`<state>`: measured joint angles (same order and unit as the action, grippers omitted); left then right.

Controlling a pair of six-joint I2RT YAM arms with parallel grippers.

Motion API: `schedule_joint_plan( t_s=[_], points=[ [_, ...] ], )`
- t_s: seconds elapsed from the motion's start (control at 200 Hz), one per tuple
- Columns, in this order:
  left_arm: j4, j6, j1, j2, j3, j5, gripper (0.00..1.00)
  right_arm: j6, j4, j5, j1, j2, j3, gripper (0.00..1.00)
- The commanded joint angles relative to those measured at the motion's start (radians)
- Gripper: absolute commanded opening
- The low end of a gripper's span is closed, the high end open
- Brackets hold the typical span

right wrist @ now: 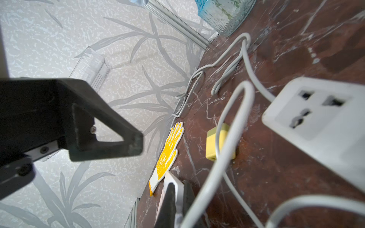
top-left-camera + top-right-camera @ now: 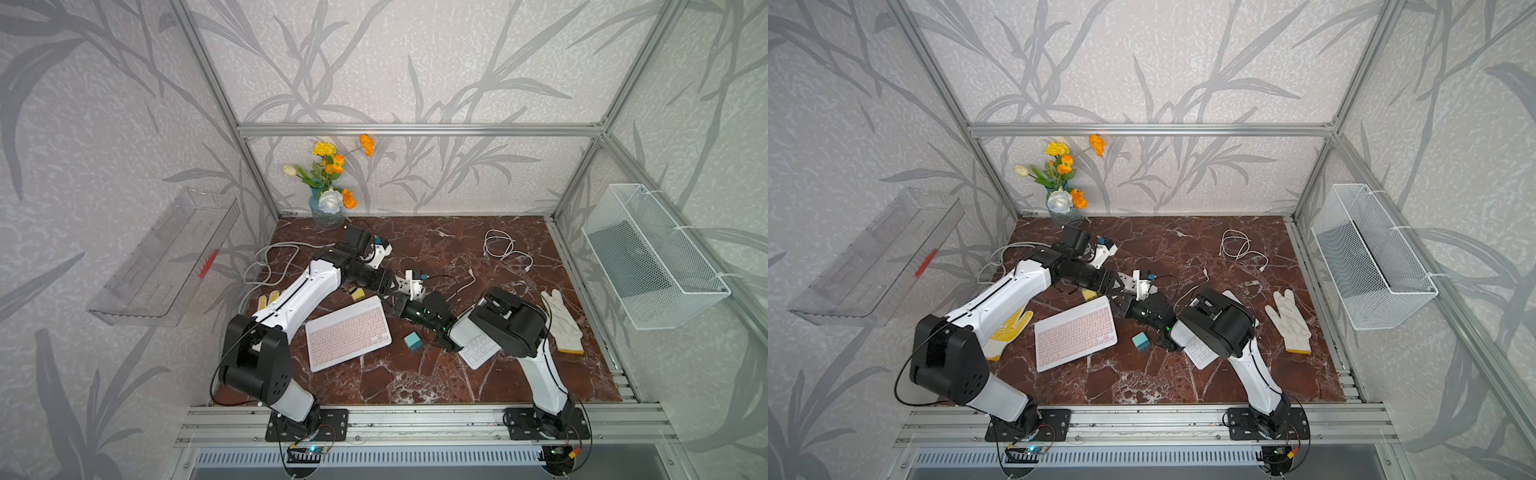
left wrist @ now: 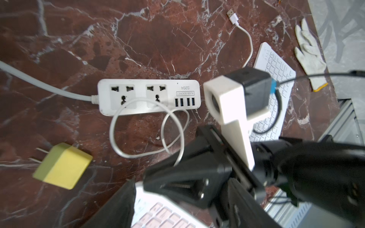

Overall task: Unplug the wireless keyboard
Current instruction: Pick up the power cord at the center of the board.

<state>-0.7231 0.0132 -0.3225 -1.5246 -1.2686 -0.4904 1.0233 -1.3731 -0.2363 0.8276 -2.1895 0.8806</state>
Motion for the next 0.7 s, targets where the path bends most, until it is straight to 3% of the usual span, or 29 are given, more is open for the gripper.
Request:
schedule_joint_plan(
  t_s=[0.0,0.12,0.305,0.5,0.695],
  points=[
    [-0.061,-0.070,0.040,0.081,0.018,-0.077,0.82,-0.056,-0.029,-0.135,-0.063,0.010,0.002,0.00],
    [-0.123,-0.213,0.073,0.097,0.040,-0.162,0.82,-0.067,-0.029,-0.342,-0.126,0.009,0.058,0.00],
    [-0.274,-0.401,0.102,0.001,-0.025,-0.087,0.81,-0.066,-0.030,-0.567,-0.188,0.012,0.138,0.00],
    [-0.164,-0.584,0.132,0.028,-0.031,-0.088,0.80,-0.072,-0.029,-0.658,-0.197,0.010,0.198,0.00],
    [-0.163,-0.768,0.187,-0.032,-0.095,-0.211,0.81,-0.072,-0.029,-0.719,-0.195,0.023,0.229,0.00]
  ],
)
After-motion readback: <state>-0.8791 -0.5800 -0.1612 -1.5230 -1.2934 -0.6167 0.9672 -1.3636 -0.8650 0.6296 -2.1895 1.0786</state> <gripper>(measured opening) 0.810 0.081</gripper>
